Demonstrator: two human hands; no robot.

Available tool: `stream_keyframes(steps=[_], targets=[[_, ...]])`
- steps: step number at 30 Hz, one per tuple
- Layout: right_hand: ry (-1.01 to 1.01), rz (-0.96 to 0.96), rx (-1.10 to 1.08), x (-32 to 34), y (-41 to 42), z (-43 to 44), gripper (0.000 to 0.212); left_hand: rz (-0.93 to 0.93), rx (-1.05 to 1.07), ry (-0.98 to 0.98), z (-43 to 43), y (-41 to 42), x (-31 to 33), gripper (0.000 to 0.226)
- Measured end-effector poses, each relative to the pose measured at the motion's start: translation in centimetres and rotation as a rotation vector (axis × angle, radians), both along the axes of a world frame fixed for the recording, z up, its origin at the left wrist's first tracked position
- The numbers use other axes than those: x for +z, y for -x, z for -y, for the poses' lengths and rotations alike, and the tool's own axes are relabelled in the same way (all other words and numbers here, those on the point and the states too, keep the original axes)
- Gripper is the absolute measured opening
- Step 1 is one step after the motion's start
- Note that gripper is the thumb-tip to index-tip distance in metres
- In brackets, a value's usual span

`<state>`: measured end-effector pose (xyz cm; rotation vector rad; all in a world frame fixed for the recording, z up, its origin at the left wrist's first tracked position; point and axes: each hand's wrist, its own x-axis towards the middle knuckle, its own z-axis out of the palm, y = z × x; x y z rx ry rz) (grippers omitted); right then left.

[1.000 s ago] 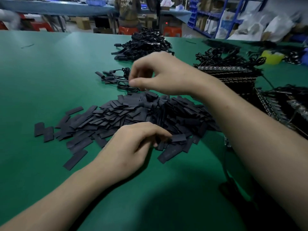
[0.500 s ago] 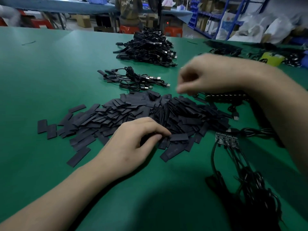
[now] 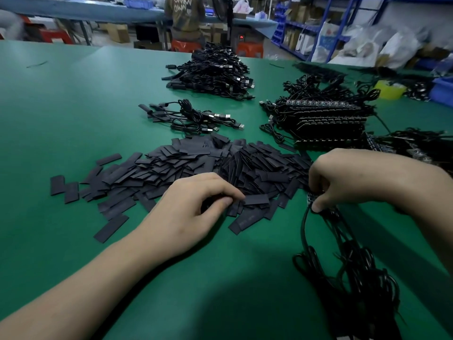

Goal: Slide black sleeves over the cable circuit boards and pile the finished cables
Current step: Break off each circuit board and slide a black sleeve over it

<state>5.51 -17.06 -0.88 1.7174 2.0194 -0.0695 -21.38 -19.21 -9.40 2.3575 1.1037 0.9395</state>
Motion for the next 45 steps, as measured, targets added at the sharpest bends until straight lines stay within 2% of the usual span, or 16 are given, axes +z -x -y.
stream_keyframes(steps=[2,6,9,14,17,20,23,26,31,35,38,45], targets=[[0.001,-0.069,0.022,-0.1,0.1,-0.1,0.043,-0.001,-0.001,0.003,0.0,0.0,0.0,0.022],[0.059,-0.349,0.048,-0.7,0.5,0.1,0.038,-0.003,-0.005,0.0,0.1,-0.1,0.1,0.022],[0.016,-0.49,0.117,-1.0,1.1,0.0,0.032,-0.002,-0.001,-0.001,0.0,-0.2,0.1,0.02],[0.083,-0.935,0.129,-1.2,3.1,-0.3,0.018,0.061,0.002,0.05,0.0,-0.2,0.2,0.014],[0.017,-1.214,0.105,-2.3,4.6,-0.1,0.019,0.212,0.003,0.191,0.1,-0.2,0.2,0.009],[-0.084,-1.466,0.036,-4.2,5.9,0.3,0.025,0.414,-0.024,0.344,0.1,-0.3,0.5,0.017],[-0.051,-1.646,-0.091,-5.6,6.2,0.9,0.025,0.539,-0.047,0.423,0.0,-0.3,0.8,0.016],[0.008,-1.694,-0.108,-6.0,5.9,1.4,0.021,0.577,-0.019,0.442,-0.1,-0.4,0.8,0.016],[-0.127,-1.64,-0.076,-6.3,6.4,1.9,0.013,0.601,0.04,0.493,0.0,-0.4,0.9,0.02],[-0.103,-1.643,-0.058,-6.2,6.6,2.2,0.003,0.604,0.021,0.506,0.1,-0.3,1.1,0.016],[-0.024,-1.712,-0.084,-6.2,6.6,2.1,0.005,0.626,-0.017,0.517,0.2,-0.4,1.3,0.009],[0.106,-1.783,-0.098,-6.2,6.5,2.1,0.017,0.668,-0.061,0.597,0.3,-0.4,1.3,0.009]])
